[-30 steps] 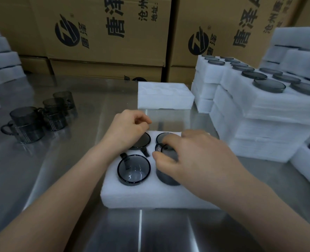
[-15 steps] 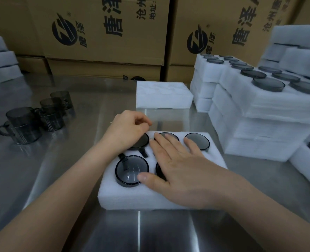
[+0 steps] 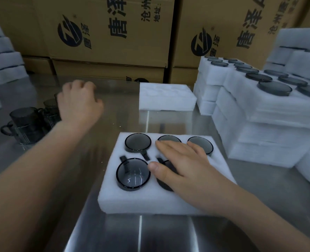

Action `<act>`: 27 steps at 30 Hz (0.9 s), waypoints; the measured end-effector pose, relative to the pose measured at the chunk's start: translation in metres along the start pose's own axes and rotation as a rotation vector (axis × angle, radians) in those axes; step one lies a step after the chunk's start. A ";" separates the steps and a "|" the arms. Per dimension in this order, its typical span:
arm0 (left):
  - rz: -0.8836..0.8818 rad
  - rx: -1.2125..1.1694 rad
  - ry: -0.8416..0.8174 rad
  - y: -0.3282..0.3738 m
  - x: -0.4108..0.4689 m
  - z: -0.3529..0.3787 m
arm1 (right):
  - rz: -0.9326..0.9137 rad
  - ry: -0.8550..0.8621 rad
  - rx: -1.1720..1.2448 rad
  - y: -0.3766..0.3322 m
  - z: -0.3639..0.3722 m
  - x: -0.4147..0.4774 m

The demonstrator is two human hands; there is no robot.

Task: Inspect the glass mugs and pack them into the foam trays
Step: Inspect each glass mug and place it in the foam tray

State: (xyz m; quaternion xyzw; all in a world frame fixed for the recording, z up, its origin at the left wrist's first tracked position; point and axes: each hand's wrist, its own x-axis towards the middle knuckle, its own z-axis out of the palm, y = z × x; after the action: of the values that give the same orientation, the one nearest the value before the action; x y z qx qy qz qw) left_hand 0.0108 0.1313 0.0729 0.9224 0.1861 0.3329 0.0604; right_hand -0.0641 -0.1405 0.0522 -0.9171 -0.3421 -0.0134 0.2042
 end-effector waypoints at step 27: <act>-0.111 0.089 -0.192 -0.071 0.031 0.022 | -0.005 0.002 0.040 0.001 0.000 -0.001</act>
State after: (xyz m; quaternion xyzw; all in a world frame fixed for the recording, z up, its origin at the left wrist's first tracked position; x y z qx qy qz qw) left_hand 0.0254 0.2091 0.0578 0.9401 0.2448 0.2307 0.0550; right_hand -0.0645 -0.1415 0.0518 -0.9120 -0.3444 -0.0080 0.2226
